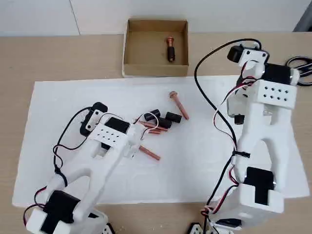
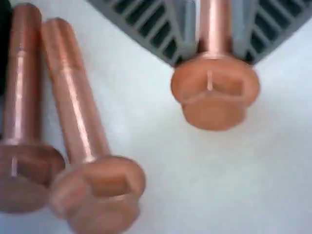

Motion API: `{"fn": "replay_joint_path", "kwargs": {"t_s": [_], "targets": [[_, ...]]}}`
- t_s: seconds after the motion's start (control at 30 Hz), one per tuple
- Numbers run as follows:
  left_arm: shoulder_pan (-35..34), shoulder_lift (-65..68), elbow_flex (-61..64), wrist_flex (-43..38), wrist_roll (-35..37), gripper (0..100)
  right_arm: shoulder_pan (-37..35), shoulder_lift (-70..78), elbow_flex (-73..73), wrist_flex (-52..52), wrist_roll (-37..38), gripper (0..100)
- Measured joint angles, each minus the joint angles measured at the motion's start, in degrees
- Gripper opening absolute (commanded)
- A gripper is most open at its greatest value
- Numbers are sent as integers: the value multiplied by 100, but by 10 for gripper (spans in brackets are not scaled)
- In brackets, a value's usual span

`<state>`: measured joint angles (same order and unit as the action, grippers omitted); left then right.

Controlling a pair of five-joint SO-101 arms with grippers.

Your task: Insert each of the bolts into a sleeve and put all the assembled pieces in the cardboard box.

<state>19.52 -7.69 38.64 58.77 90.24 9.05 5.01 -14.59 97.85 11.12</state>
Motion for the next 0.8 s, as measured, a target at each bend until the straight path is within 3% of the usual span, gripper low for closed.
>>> {"fn": "replay_joint_path", "kwargs": {"t_s": [0.23, 0.53, 0.8], "targets": [[0, 0, 0, -88, -88, 19, 0, 0, 0, -35, 0, 20], [-185, 0, 0, -202, -1442, 14, 0, 0, 0, -35, 0, 20], [-211, 0, -9, -308, -3420, 14, 0, 0, 0, -35, 0, 20]]}}
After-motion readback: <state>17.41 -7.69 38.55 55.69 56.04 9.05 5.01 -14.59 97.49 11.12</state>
